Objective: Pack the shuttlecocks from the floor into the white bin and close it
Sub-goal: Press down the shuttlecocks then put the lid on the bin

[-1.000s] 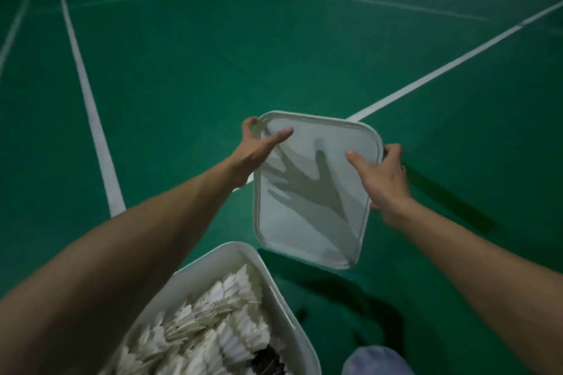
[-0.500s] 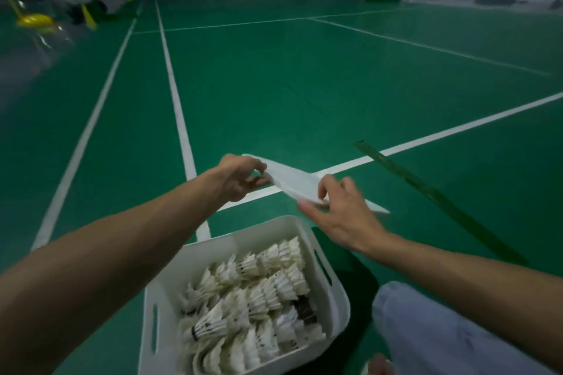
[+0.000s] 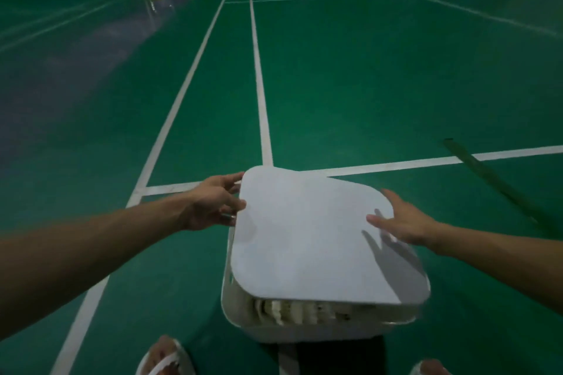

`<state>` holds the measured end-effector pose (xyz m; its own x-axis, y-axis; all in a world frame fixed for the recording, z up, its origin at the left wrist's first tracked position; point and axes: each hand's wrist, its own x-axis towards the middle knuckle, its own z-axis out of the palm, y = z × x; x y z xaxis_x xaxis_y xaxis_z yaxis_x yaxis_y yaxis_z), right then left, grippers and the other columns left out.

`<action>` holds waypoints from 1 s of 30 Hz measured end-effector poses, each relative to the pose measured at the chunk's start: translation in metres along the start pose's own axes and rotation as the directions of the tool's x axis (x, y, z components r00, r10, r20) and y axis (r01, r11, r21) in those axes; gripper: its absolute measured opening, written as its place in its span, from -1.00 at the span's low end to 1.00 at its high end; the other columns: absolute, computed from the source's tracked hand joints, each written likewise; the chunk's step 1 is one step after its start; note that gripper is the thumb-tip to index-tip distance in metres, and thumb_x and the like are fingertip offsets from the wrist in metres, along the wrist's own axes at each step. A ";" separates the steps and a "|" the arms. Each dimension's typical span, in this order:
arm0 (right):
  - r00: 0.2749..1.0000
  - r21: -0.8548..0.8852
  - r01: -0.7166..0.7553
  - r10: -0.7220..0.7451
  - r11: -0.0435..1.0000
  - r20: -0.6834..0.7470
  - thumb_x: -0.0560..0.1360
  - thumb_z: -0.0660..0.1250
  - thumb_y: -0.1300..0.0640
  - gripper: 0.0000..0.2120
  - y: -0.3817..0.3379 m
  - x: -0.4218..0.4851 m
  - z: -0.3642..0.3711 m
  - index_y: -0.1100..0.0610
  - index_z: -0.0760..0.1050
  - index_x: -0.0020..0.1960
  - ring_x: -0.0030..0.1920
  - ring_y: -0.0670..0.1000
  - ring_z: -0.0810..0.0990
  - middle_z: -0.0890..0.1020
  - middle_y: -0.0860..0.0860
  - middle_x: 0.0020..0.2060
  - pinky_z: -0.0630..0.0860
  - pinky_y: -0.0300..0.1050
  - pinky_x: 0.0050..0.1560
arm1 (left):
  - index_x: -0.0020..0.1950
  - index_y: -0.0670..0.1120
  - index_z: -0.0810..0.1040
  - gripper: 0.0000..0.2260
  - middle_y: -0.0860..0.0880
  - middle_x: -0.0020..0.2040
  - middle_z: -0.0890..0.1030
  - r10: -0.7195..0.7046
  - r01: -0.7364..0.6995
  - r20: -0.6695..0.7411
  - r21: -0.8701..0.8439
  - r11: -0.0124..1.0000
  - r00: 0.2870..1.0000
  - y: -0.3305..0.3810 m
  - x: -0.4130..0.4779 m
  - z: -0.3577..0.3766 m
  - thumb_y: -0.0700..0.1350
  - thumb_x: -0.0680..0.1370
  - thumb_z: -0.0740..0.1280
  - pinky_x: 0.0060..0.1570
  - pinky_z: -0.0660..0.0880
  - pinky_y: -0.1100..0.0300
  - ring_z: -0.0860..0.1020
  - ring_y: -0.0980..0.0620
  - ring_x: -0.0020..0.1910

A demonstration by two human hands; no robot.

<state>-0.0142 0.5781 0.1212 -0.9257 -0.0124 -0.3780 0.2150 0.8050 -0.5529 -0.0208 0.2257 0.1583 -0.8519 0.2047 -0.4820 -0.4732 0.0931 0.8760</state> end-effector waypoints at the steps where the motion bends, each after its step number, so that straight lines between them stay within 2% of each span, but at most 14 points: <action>1: 1.000 0.015 -0.018 0.018 1.000 -0.009 0.50 0.38 -0.07 -0.21 0.003 0.001 0.010 0.08 0.04 0.56 0.40 0.16 0.35 0.31 0.14 0.46 0.30 -0.01 0.36 | 0.30 0.10 0.50 -0.39 0.16 0.16 0.62 -0.020 0.021 -0.023 0.030 0.999 1.000 -0.009 -0.001 -0.003 -0.54 0.48 0.18 -0.09 0.56 0.00 0.51 -0.02 -0.13; 4: 0.996 -0.056 -0.042 0.038 0.998 -0.079 0.42 0.47 0.02 -0.18 0.010 0.002 0.025 0.14 0.11 0.53 0.39 0.16 0.33 0.30 0.17 0.45 0.30 -0.04 0.35 | 0.34 0.02 0.49 -0.37 0.00 0.15 0.62 -0.023 0.042 -0.122 0.157 0.987 0.992 -0.034 -0.004 -0.007 -0.56 0.43 0.21 -0.02 0.58 0.03 0.59 -0.03 0.00; 7: 0.991 -0.017 -0.072 0.069 0.997 -0.112 0.39 0.49 0.15 -0.35 0.015 -0.006 0.025 0.18 0.31 0.40 0.14 0.13 0.48 0.50 0.14 0.23 0.42 -0.10 0.09 | 0.40 -0.11 0.42 -0.38 0.01 0.15 0.60 0.008 0.050 -0.195 0.290 0.956 0.981 -0.052 -0.004 -0.007 -0.54 0.39 0.25 0.13 0.55 -0.02 0.60 -0.08 0.07; 9: 0.988 0.036 -0.094 0.098 0.995 -0.117 0.39 0.49 0.19 -0.40 0.020 -0.013 0.027 0.20 0.32 0.36 -0.01 0.11 0.50 0.54 0.11 0.08 0.43 -0.11 -0.05 | 0.46 -0.17 0.30 -0.35 -0.04 0.19 0.52 0.011 0.081 -0.296 0.298 0.951 0.955 -0.058 -0.003 -0.003 -0.51 0.40 0.30 0.03 0.58 0.04 0.59 -0.09 0.00; 11: 0.986 0.080 -0.109 0.118 0.991 -0.114 0.39 0.51 0.18 -0.36 0.023 -0.016 0.030 0.21 0.29 0.37 -0.03 0.11 0.53 0.55 0.12 0.08 0.45 -0.09 -0.08 | 0.45 -0.20 0.26 -0.35 -0.11 0.20 0.46 0.038 0.096 -0.354 0.354 0.930 0.935 -0.061 -0.003 0.002 -0.45 0.41 0.38 -0.02 0.57 0.07 0.55 -0.08 -0.02; 13: 0.986 0.132 -0.108 0.123 0.985 -0.113 0.37 0.53 0.18 -0.32 0.026 -0.020 0.032 0.21 0.29 0.39 -0.01 0.10 0.52 0.56 0.14 0.15 0.45 -0.08 -0.06 | 0.44 -0.16 0.27 -0.36 -0.10 0.18 0.47 0.053 0.113 -0.347 0.443 0.890 0.936 -0.063 -0.004 0.005 -0.36 0.42 0.44 0.00 0.55 0.05 0.53 -0.08 0.01; 15: 0.988 0.179 -0.103 0.122 0.978 -0.099 0.36 0.54 0.20 -0.32 0.030 -0.023 0.035 0.20 0.30 0.38 0.01 0.11 0.53 0.55 0.11 0.13 0.47 -0.06 -0.02 | 0.47 -0.05 0.24 -0.30 -0.07 0.17 0.47 0.045 0.135 -0.328 0.506 0.852 0.944 -0.065 -0.009 0.006 -0.30 0.41 0.46 -0.10 0.53 0.07 0.53 -0.08 0.03; 17: 0.989 0.186 -0.096 0.114 0.978 -0.090 0.34 0.55 0.20 -0.37 0.035 -0.025 0.037 0.16 0.36 0.32 0.02 0.12 0.57 0.58 0.08 0.10 0.53 0.03 0.05 | 0.46 0.03 0.23 -0.28 -0.08 0.13 0.48 -0.017 0.165 -0.318 0.442 0.882 0.948 -0.073 -0.014 0.006 -0.33 0.40 0.45 -0.12 0.60 -0.03 0.54 -0.13 0.03; 19: 0.991 0.172 -0.094 0.110 0.980 -0.083 0.32 0.56 0.20 -0.43 0.039 -0.026 0.038 0.14 0.43 0.27 0.00 0.13 0.59 0.61 0.09 0.08 0.56 0.08 0.05 | 0.47 0.00 0.25 -0.29 -0.10 0.09 0.48 -0.062 0.173 -0.312 0.341 0.924 0.948 -0.081 -0.020 0.008 -0.38 0.41 0.43 -0.12 0.63 -0.03 0.56 -0.15 0.04; 23: 0.992 0.252 -0.098 0.115 0.963 -0.053 0.33 0.54 0.30 -0.48 0.032 -0.024 0.037 0.18 0.46 0.23 -0.03 0.16 0.61 0.63 0.13 0.05 0.59 -0.01 -0.16 | 0.47 -0.12 0.30 -0.33 -0.08 0.06 0.54 -0.053 0.164 -0.352 0.295 0.941 0.935 -0.091 -0.024 0.009 -0.39 0.41 0.42 -0.07 0.62 -0.02 0.59 -0.11 0.00; 27: 0.991 0.273 -0.091 0.115 0.958 -0.073 0.29 0.57 0.30 -0.40 0.027 -0.024 0.044 0.14 0.42 0.26 0.00 0.18 0.61 0.62 0.11 0.07 0.59 0.14 0.03 | 0.43 -0.13 0.37 -0.42 -0.04 -0.06 0.58 -0.081 0.185 -0.389 0.238 0.953 0.918 -0.100 -0.030 0.011 -0.39 0.44 0.40 -0.20 0.62 0.00 0.59 -0.09 -0.08; 30: 0.990 0.293 -0.101 0.126 0.951 -0.067 0.31 0.56 0.31 -0.39 0.030 -0.025 0.044 0.14 0.40 0.29 0.02 0.17 0.60 0.61 0.12 0.11 0.59 0.16 0.04 | 0.40 -0.16 0.41 -0.43 -0.03 -0.08 0.59 -0.053 0.164 -0.390 0.257 0.952 0.919 -0.103 -0.032 0.013 -0.41 0.42 0.41 -0.10 0.62 -0.05 0.60 -0.10 -0.08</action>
<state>0.0292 0.5761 0.0814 -0.9100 0.1293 -0.3938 0.3893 0.5932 -0.7047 0.0576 0.2220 0.0837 -0.8454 -0.1971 -0.4965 -0.5330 0.3727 0.7596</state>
